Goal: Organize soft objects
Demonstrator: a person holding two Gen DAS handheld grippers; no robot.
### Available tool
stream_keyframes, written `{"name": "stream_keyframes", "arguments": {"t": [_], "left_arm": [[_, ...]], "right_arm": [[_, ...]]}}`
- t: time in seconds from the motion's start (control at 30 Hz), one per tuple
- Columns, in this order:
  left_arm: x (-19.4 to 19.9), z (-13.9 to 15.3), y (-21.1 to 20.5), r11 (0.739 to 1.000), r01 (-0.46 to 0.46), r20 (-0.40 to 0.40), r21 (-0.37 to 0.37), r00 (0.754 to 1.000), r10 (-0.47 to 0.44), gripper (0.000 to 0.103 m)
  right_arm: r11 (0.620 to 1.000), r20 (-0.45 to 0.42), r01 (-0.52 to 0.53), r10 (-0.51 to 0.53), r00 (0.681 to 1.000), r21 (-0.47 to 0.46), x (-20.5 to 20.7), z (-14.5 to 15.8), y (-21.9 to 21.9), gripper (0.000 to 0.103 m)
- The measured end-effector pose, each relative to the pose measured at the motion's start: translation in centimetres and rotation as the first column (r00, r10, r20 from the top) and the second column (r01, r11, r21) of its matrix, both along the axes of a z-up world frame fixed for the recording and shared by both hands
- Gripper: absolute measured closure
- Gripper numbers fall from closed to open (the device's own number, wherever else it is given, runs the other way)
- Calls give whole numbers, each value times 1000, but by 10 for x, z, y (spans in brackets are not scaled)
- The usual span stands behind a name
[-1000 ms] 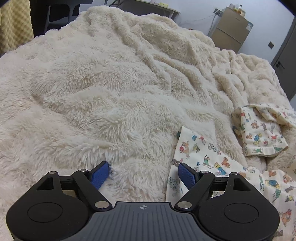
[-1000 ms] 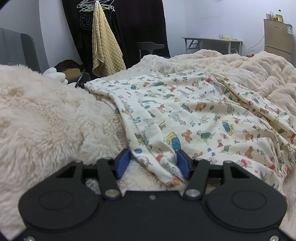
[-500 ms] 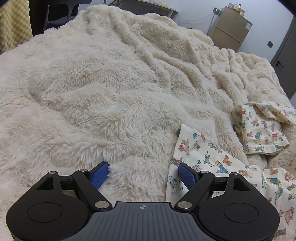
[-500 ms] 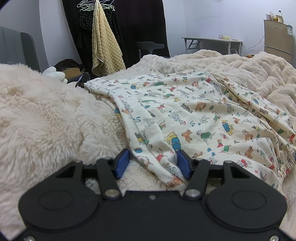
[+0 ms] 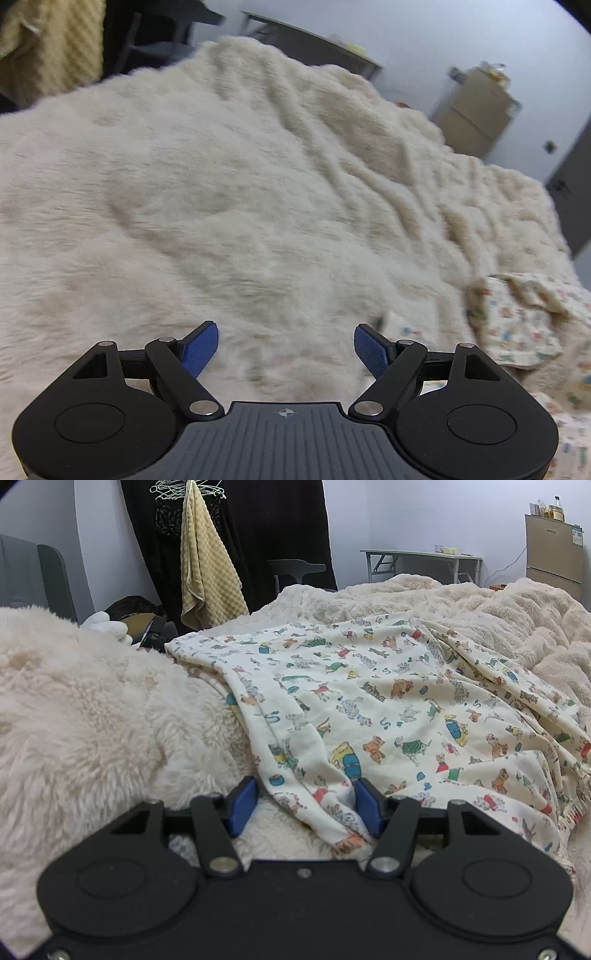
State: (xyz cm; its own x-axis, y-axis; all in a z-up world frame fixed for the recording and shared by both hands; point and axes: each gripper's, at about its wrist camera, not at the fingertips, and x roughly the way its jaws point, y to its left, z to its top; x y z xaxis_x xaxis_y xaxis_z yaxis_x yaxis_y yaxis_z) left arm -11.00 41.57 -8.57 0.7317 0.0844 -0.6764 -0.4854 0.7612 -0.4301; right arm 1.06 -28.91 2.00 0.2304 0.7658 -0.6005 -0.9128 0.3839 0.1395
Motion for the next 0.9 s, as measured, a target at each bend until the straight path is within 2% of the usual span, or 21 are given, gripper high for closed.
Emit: {"name": "stream_keyframes", "arguments": {"t": [0.03,0.1,0.17,0.23,0.3,0.37,0.43,0.5,0.57,0.63,0.7,0.73,0.8,0.87,0.9], "left_arm": [[8,-3,-1,998,47,19,-43,999,-46,28],[23,-7,-5,992,107,22,-73,994,-106,30],[37,-10,-12,988,146,0,-56,989,-146,51],[50,-13,-19,983,182,-26,-34,983,-183,99],[63,-16,-27,976,219,-53,-13,974,-220,100],[54,0,-17,992,109,-35,59,994,-107,100],[37,20,1,994,-33,15,106,999,32,100],[30,28,11,992,-57,24,111,998,55,99],[28,31,15,990,-50,-9,130,999,51,89],[27,27,15,985,-38,-78,166,996,51,61],[14,25,14,986,-43,-85,163,995,57,59],[1,26,13,988,-31,-74,154,996,43,59],[-29,32,0,986,74,-40,150,997,-69,57],[-45,38,-16,968,175,-42,180,984,-170,49],[-55,42,-29,940,258,-69,224,966,-249,46]], "right_arm": [[1000,1,0,0,1000,-1,0,0,0,46],[1000,1,0,0,1000,-1,0,0,0,46],[1000,1,0,0,1000,0,0,0,0,46],[1000,1,0,0,1000,-1,0,0,0,46],[1000,2,0,0,1000,-2,0,0,0,46],[1000,3,1,-1,1000,-4,0,1,0,46],[1000,3,1,-1,1000,-3,0,0,0,46],[1000,3,0,0,1000,-2,0,0,1,46],[1000,2,-1,1,1000,-2,0,0,1,46],[1000,3,0,0,1000,-3,0,-1,1,46],[1000,5,1,-1,1000,-5,-1,0,0,46],[1000,5,2,-2,1000,-5,-1,0,0,46],[1000,3,2,-2,1000,-3,-1,-1,-1,46],[1000,2,2,-2,1000,-3,-1,0,0,46],[1000,2,2,-2,1000,-3,-1,0,0,46]]}}
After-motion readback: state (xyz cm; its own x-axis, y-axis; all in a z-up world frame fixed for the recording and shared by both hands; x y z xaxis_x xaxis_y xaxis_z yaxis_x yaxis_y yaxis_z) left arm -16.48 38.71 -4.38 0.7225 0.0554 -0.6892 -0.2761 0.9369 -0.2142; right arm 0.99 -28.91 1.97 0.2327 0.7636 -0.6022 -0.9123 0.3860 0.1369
